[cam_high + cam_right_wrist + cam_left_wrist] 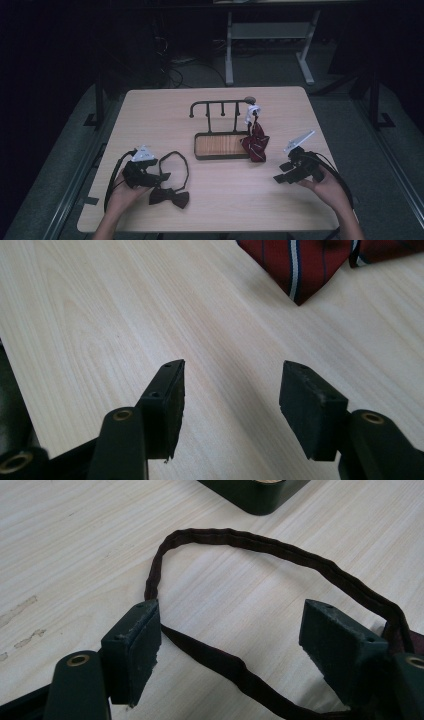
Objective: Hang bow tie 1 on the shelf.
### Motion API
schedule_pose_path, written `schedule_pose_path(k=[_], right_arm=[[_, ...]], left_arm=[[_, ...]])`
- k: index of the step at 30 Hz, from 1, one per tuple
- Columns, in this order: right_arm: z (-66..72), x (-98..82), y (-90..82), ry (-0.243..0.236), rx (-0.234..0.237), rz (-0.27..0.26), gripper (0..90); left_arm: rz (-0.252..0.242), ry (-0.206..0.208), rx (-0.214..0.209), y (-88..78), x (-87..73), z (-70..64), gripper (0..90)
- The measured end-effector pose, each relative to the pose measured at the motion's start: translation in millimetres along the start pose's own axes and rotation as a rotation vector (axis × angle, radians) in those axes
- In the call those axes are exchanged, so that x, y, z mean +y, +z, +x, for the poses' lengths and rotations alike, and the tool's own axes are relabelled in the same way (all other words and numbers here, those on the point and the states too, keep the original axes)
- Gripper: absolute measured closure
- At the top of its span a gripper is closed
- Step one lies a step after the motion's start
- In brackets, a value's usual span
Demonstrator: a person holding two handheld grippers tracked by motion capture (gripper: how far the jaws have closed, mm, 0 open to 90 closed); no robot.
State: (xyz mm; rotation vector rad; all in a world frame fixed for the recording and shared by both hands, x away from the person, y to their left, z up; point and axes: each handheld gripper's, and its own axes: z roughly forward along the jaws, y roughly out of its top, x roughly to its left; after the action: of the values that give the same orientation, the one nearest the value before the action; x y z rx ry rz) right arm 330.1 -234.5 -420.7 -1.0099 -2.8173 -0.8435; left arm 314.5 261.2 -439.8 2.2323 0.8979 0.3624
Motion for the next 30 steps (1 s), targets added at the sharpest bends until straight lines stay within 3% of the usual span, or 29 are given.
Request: schedule_pose_path(k=[12, 17, 19, 23, 30], right_arm=[[-0.7, -5.5, -2.7, 0.007, 0.0, -0.013, 40.8], [0.4, -6.8, -0.2, -0.002, 0.004, -0.007, 39.7], [-0.3, -8.2, -1.7, -0.001, 0.001, -0.011, 39.7], [-1.5, -10.5, -3.8, 0.01, 0.0, -0.019, 40.2], [0.9, -8.4, -1.0, 0.0, -0.009, -0.01, 39.9]], left_arm=[[0.009, -0.006, 0.01, 0.5, 3.4, 1.8, 25.8], [0.001, -0.024, -0.008, -2.6, 9.4, 5.7, 26.6], [0.014, -0.018, 0.006, -3.4, 12.1, 9.2, 28.9], [0.03, -0.046, 0.024, -4.0, 17.4, 16.7, 32.7], [0.08, -0.071, 0.047, -1.2, 24.0, 26.9, 47.6]])
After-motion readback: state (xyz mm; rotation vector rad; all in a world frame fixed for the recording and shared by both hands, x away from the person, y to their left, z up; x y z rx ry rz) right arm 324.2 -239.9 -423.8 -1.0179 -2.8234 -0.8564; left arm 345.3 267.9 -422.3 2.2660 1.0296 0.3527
